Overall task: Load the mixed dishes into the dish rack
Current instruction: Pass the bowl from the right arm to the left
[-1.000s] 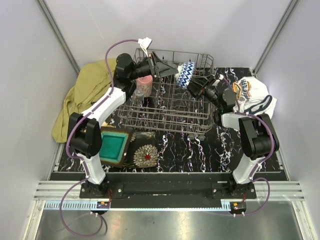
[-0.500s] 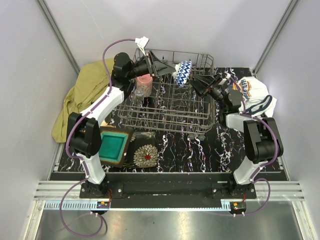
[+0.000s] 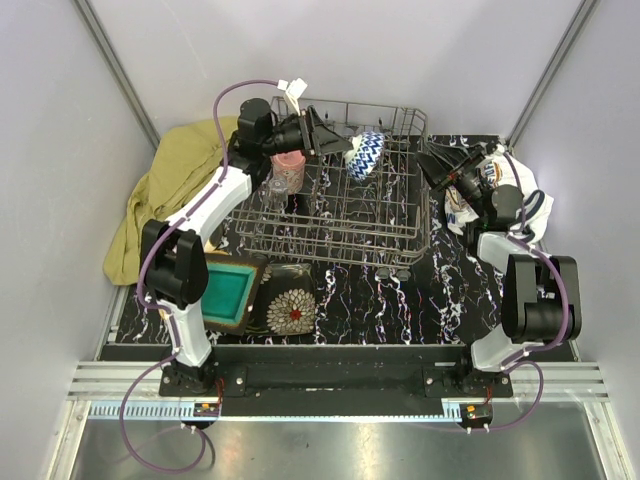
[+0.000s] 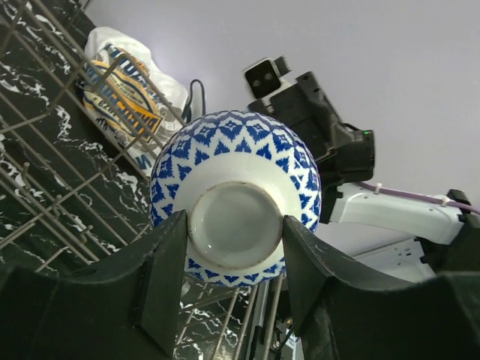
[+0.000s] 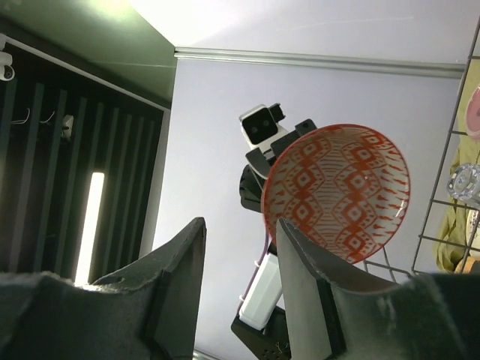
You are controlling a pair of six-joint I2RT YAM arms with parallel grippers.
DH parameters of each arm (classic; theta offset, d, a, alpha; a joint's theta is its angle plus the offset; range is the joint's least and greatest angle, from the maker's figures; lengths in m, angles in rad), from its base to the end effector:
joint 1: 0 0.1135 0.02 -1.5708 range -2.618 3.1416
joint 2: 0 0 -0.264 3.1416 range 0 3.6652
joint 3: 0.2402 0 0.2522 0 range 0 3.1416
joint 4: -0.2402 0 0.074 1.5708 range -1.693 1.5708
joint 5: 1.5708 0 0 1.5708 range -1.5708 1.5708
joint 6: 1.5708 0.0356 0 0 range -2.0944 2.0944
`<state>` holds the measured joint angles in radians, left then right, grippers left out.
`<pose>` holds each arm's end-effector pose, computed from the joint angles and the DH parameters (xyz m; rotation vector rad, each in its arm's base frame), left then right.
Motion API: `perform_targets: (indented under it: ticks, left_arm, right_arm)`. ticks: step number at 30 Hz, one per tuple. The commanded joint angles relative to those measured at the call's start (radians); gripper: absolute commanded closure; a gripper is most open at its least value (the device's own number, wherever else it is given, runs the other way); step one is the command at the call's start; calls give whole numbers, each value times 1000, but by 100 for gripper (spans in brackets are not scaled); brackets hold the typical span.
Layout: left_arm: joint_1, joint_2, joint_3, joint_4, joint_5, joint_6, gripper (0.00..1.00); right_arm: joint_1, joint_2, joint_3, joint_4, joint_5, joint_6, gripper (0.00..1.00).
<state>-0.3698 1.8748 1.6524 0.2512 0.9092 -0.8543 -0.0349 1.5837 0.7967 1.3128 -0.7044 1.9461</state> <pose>0.4066 -0.1878 0.3726 0.4026 1.7687 -1.6065 0.3269 0.0117 0.2971 0.5963 1.3263 1.9984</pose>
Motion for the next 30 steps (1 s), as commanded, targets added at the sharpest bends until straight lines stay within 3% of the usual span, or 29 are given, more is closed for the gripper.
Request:
perform_targets:
  ticks: [1,19,30]
  left_arm:
    - [3,26,85,-24,-29,73,100]
    - [3,198,279,-295,-90,265,100]
    - [25,290,398,-372,-165,317,100]
  right_arm:
    - [-43,-56,-11,183,-49,4,50]
    - [-164,-83,-57,193,-121,11,50]
    - [-207,-65,-53,204,-155,20,50]
